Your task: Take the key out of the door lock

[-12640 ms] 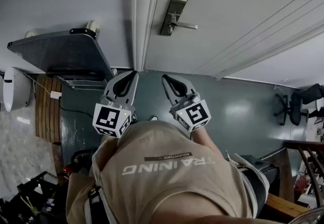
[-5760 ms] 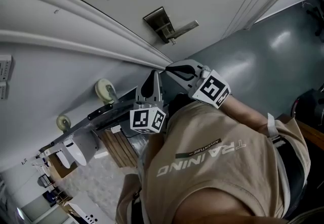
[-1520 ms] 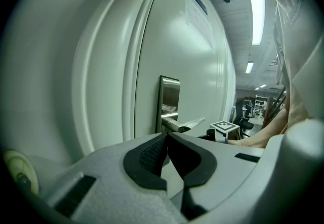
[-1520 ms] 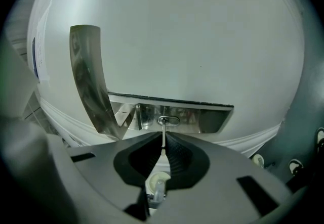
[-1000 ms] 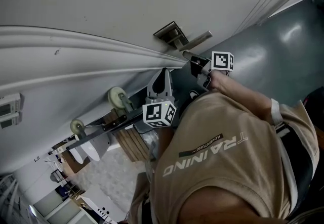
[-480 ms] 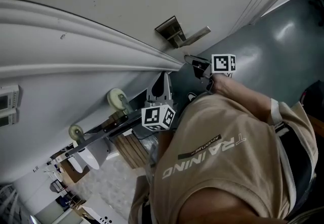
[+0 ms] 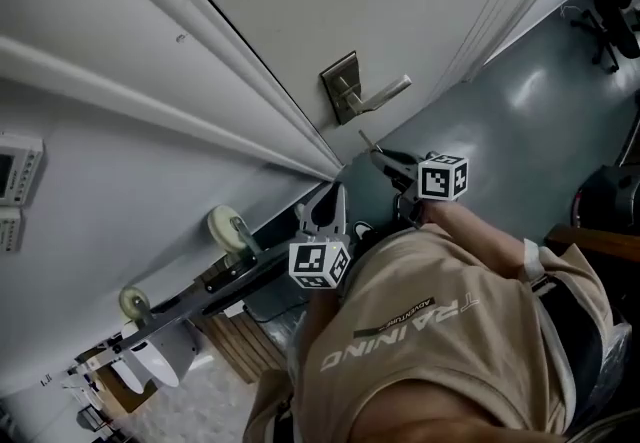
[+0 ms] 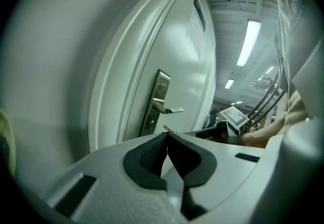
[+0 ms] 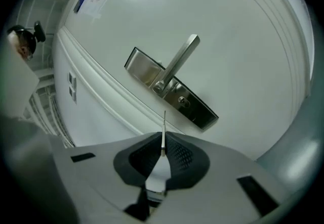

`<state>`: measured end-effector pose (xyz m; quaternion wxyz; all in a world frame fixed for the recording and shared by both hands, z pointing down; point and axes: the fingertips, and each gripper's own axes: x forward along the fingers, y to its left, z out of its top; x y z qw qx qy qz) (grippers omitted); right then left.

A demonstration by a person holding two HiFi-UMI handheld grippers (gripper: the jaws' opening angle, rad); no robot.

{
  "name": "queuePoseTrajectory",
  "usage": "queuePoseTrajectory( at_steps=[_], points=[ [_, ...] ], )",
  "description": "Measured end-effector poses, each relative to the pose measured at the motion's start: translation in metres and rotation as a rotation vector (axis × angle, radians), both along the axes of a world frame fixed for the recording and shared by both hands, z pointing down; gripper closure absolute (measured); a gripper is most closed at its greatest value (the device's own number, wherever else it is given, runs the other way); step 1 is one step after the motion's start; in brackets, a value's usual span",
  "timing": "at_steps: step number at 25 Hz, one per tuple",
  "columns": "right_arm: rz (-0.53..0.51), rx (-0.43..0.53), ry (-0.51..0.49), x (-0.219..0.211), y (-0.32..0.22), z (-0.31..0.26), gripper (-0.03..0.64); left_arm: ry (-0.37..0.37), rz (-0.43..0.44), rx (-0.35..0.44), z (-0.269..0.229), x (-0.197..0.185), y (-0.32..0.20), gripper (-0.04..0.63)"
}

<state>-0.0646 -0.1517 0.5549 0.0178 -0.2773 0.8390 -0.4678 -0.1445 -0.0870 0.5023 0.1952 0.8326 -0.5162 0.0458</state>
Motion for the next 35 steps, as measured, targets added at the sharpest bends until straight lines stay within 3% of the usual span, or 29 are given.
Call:
queuePoseTrajectory(
  at_steps=[4, 9, 15, 18, 22, 27, 31, 35],
  points=[
    [0.067, 0.026, 0.03, 0.004, 0.012, -0.005, 0.589, 0.022, 0.074, -0.027, 0.016, 0.002, 0.006, 0.589],
    [0.035, 0.206, 0.205, 0.03, 0.039, -0.025, 0.589, 0.039, 0.158, -0.036, 0.031, 0.02, 0.007, 0.589],
    [0.012, 0.285, 0.21, 0.046, 0.053, -0.04, 0.589, -0.006, 0.205, 0.025, 0.01, 0.038, 0.002, 0.589],
    [-0.009, 0.33, 0.172, 0.048, 0.048, -0.052, 0.589, -0.038, 0.175, 0.065, -0.006, 0.043, 0.004, 0.589],
    [-0.096, 0.479, 0.185, 0.049, 0.054, -0.077, 0.589, -0.074, 0.101, 0.062, -0.018, 0.049, 0.017, 0.589],
    [-0.223, 0.613, 0.306, 0.069, 0.058, -0.075, 0.589, 0.068, -0.025, 0.036, -0.047, 0.056, 0.024, 0.589],
    [-0.292, 0.66, 0.334, 0.075, 0.062, -0.07, 0.589, 0.004, -0.13, 0.065, -0.061, 0.053, 0.044, 0.589],
    [-0.326, 0.721, 0.376, 0.088, 0.06, -0.068, 0.589, -0.046, -0.259, -0.003, -0.045, 0.056, 0.069, 0.589]
  ],
)
